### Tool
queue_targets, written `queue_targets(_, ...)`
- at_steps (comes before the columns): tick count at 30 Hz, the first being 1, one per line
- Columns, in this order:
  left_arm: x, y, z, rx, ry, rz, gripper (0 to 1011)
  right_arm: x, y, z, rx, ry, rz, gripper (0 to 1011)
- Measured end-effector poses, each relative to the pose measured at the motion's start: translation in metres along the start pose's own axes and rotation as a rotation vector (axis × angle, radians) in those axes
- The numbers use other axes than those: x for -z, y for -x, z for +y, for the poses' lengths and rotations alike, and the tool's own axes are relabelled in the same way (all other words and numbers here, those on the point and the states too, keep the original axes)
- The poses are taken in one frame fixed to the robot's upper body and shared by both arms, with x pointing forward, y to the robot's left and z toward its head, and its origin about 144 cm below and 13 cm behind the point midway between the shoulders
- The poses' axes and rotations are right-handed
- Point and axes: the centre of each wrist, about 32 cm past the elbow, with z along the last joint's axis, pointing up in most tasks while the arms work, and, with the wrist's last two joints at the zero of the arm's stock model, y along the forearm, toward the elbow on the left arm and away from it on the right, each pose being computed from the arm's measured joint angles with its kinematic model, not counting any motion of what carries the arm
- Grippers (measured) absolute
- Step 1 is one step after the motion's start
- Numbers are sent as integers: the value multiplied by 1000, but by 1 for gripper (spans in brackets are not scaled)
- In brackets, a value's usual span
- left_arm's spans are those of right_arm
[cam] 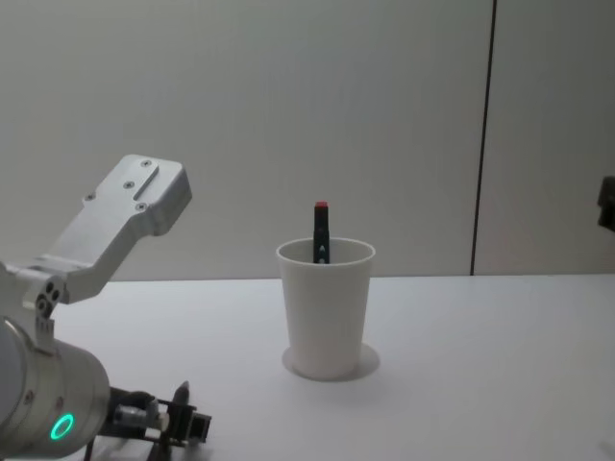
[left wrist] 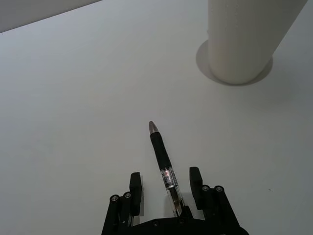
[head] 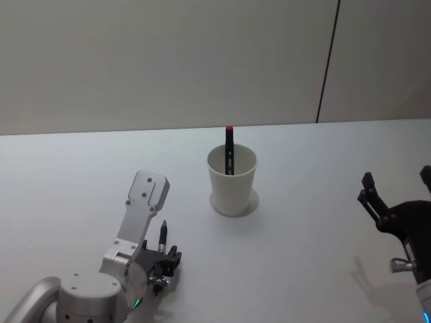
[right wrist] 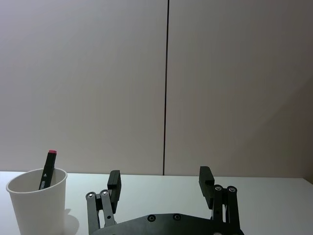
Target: Place the pen into the pen holder.
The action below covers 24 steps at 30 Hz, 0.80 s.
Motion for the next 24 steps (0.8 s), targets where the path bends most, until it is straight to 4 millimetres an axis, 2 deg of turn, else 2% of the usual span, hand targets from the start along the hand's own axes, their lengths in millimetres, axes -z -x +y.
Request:
queue_targets(4, 0, 0, 0, 1, 0, -4, 594, 0, 0, 0, 0, 0, 0, 1002)
queue_targets(9, 0, 1, 0, 4, -1, -9, 496, 0, 0, 0, 0, 0, 0, 1002)
queue_targets(17, 0, 3, -1, 8, -2, -20, 403, 0, 0, 0, 0, 0, 0, 1002)
queue_targets(18, 1, 3, -1, 9, -3, -21, 362, 0, 0, 0, 0, 0, 0, 1002)
queue_targets(21, 1, 3, -1, 11, -4, -24, 336, 0, 0, 0, 0, 0, 0, 1002)
queue_targets(22, 1, 3, -1, 11, -4, -25, 291, 0, 0, 0, 0, 0, 0, 1002)
queue_targets(24, 1, 4, -2, 12, -4, -27, 263, 0, 0, 0, 0, 0, 0, 1002)
